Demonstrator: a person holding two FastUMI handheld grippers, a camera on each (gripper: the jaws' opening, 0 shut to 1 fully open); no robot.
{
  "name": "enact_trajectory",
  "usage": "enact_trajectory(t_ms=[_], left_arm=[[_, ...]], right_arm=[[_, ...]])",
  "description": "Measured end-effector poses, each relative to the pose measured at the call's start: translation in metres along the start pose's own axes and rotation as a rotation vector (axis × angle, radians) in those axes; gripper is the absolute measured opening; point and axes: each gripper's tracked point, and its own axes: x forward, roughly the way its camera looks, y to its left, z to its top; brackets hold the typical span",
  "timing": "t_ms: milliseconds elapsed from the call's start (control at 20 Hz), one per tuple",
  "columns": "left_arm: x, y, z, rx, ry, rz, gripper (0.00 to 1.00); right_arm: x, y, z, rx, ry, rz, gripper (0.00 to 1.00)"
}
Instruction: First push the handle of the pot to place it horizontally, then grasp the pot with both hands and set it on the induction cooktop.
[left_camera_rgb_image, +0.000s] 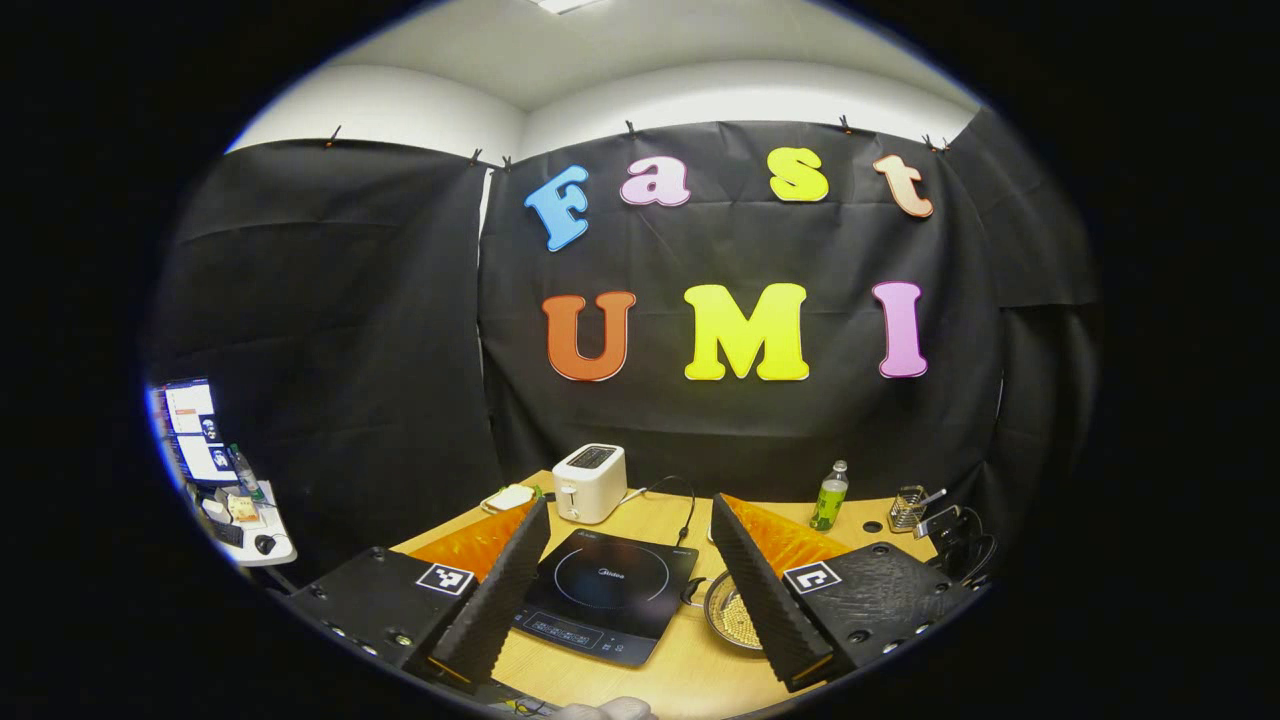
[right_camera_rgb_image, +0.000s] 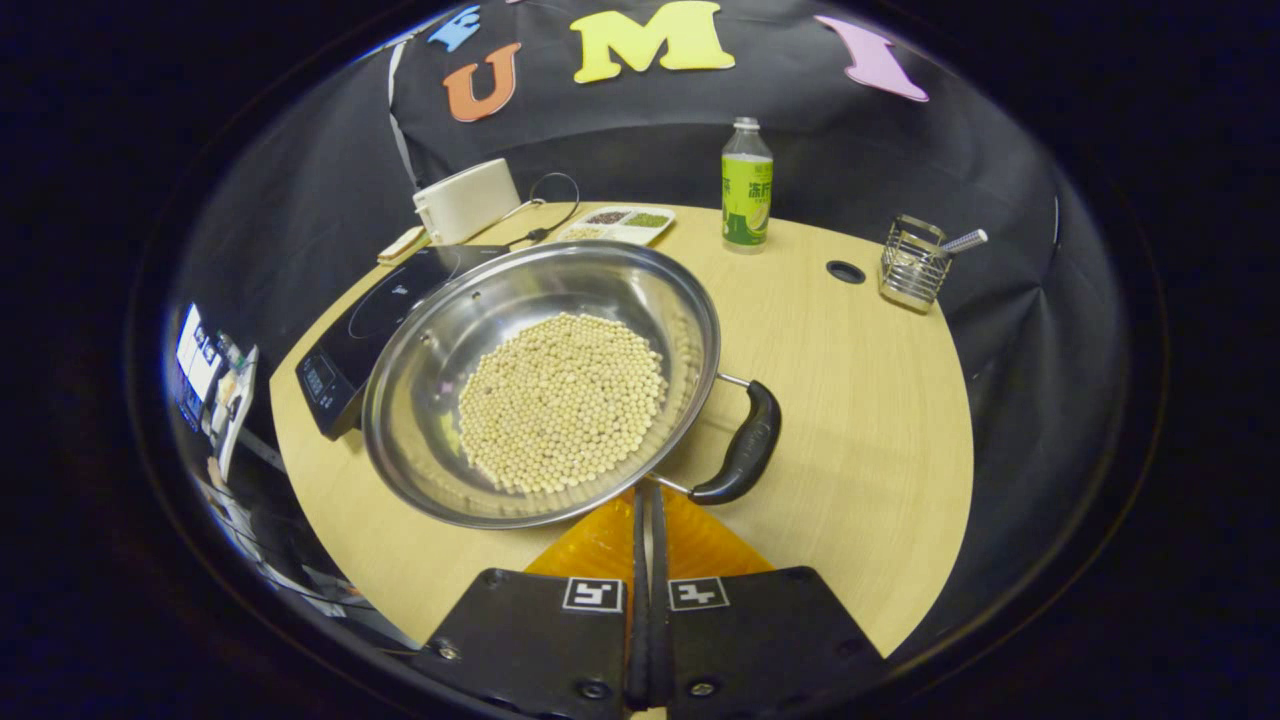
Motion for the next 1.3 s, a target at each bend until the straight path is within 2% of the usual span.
enact_trajectory(t_ms=[50, 200, 350, 400, 500, 600, 650, 700, 1100, 1150, 1300], left_arm=[[-0.001, 0.000, 0.000, -0.001, 0.002, 0.003, 0.97], [0.000, 0.001, 0.000, 0.002, 0.001, 0.012, 0.97], [0.000, 0.000, -0.002, 0.002, 0.003, 0.017, 0.97], [0.000, 0.000, -0.002, 0.001, 0.002, 0.016, 0.97], [0.001, 0.000, -0.002, -0.001, 0.001, 0.013, 0.96], [0.001, -0.001, -0.001, -0.005, -0.002, 0.005, 0.97], [0.001, 0.001, 0.000, -0.003, -0.001, 0.004, 0.97], [0.001, 0.001, 0.001, -0.004, -0.002, 0.001, 0.97], [-0.003, 0.007, -0.002, 0.004, 0.003, -0.049, 0.97], [-0.003, 0.009, -0.003, 0.004, 0.002, -0.062, 0.96], [0.000, 0.011, -0.007, 0.003, 0.002, -0.101, 0.96]], right_arm=[[0.001, -0.002, 0.001, -0.003, -0.001, -0.002, 0.03], [0.003, -0.010, 0.005, -0.002, -0.002, -0.013, 0.00], [0.005, -0.014, 0.007, 0.003, -0.002, -0.018, 0.00], [0.004, -0.014, 0.007, 0.004, -0.002, -0.019, 0.04], [0.005, -0.015, 0.007, 0.003, -0.003, -0.021, 0.01], [0.004, -0.015, 0.007, 0.008, -0.004, -0.026, 0.03], [0.004, -0.015, 0.007, 0.011, -0.005, -0.029, 0.00], [0.004, -0.015, 0.008, 0.017, -0.007, -0.032, 0.03], [-0.020, -0.010, 0.009, 0.046, -0.058, -0.091, 0.04], [-0.025, -0.009, 0.007, 0.055, -0.063, -0.101, 0.06], [-0.042, -0.005, 0.003, 0.083, -0.086, -0.137, 0.04]])
